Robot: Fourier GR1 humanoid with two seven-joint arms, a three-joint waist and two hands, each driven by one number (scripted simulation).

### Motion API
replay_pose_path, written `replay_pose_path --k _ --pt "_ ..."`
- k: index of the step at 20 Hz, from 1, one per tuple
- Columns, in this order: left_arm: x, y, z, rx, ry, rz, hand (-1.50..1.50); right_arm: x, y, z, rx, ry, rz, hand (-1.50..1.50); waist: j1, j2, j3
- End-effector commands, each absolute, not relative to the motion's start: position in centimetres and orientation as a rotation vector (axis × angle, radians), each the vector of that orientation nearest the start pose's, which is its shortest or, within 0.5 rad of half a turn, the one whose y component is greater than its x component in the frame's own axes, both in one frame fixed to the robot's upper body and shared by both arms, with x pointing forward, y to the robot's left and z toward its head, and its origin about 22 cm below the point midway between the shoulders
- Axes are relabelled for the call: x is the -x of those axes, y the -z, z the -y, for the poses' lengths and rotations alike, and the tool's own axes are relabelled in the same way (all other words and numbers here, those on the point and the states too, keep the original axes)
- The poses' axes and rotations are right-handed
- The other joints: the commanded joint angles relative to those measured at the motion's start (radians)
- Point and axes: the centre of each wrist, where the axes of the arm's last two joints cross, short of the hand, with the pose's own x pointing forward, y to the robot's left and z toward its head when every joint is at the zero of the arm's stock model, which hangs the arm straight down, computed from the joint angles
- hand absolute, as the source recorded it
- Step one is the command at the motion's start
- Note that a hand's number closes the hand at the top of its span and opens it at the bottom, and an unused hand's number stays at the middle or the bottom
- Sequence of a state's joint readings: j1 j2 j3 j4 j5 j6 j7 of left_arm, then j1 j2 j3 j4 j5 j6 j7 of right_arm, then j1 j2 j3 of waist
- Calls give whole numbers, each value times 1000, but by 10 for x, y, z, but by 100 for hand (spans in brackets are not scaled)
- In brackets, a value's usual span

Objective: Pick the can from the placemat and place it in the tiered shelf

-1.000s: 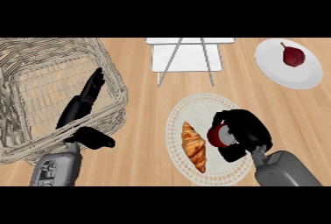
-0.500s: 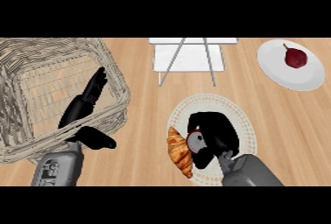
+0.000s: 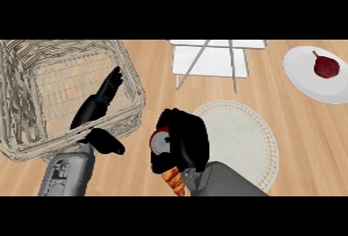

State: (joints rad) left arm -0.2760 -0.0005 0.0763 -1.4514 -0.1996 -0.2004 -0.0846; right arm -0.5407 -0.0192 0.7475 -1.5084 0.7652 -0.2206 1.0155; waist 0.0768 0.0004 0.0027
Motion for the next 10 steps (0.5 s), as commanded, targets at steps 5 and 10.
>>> replay_pose_path --k 5,10 --pt "-300 -14 -217 -39 327 1587 0 -244 -147 -22 704 -540 1551 150 0 -4 -5" --pt "-297 -6 -218 -51 313 1575 0 -258 -182 -30 837 -449 1585 150 -36 -10 -7"
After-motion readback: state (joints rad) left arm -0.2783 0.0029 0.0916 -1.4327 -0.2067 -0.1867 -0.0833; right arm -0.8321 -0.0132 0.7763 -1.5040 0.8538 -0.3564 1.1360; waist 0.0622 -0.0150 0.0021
